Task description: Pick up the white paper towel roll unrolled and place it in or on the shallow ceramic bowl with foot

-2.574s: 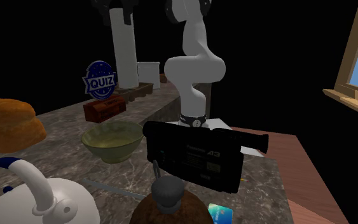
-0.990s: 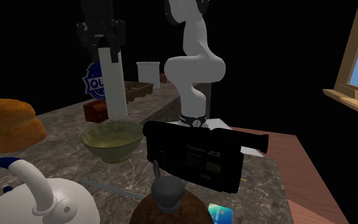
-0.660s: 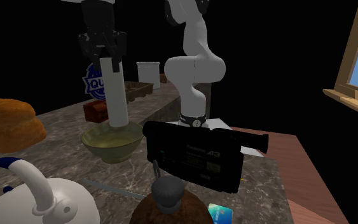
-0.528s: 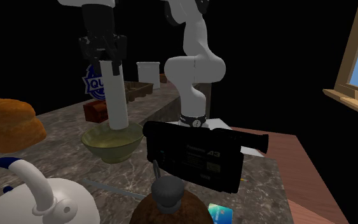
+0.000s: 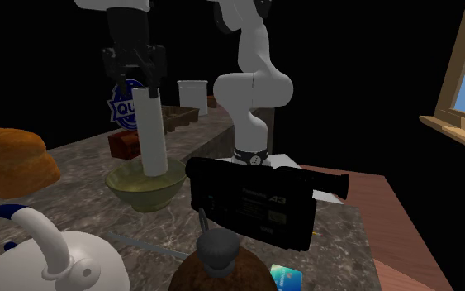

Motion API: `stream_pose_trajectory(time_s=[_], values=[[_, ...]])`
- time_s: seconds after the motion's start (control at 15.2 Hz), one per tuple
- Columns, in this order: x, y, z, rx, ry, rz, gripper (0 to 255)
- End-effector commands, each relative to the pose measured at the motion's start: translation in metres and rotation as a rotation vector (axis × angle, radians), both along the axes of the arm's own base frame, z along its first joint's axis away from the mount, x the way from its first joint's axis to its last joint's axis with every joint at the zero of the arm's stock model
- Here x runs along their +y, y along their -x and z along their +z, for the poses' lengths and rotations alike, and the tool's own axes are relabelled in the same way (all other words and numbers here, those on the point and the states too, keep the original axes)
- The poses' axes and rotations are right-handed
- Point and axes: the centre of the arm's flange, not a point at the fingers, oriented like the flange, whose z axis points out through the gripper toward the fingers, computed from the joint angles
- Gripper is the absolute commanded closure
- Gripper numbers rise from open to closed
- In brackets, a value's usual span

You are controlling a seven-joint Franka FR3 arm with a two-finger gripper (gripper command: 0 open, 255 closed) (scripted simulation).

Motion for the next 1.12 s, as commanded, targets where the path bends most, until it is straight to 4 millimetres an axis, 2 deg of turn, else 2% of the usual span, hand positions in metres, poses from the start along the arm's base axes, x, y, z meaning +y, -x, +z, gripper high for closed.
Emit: stream_pose_trajectory(time_s=[0.0, 0.26, 0.53, 1.06], values=[[0.0, 0.0, 0.0, 0.0, 0.0, 0.0, 0], [0.0, 0.0, 0.0, 0.0, 0.0, 0.0, 0], [-0.001, 0.001, 0.05, 0.0, 0.0, 0.0, 0], [-0.001, 0.001, 0.05, 0.0, 0.0, 0.0, 0]])
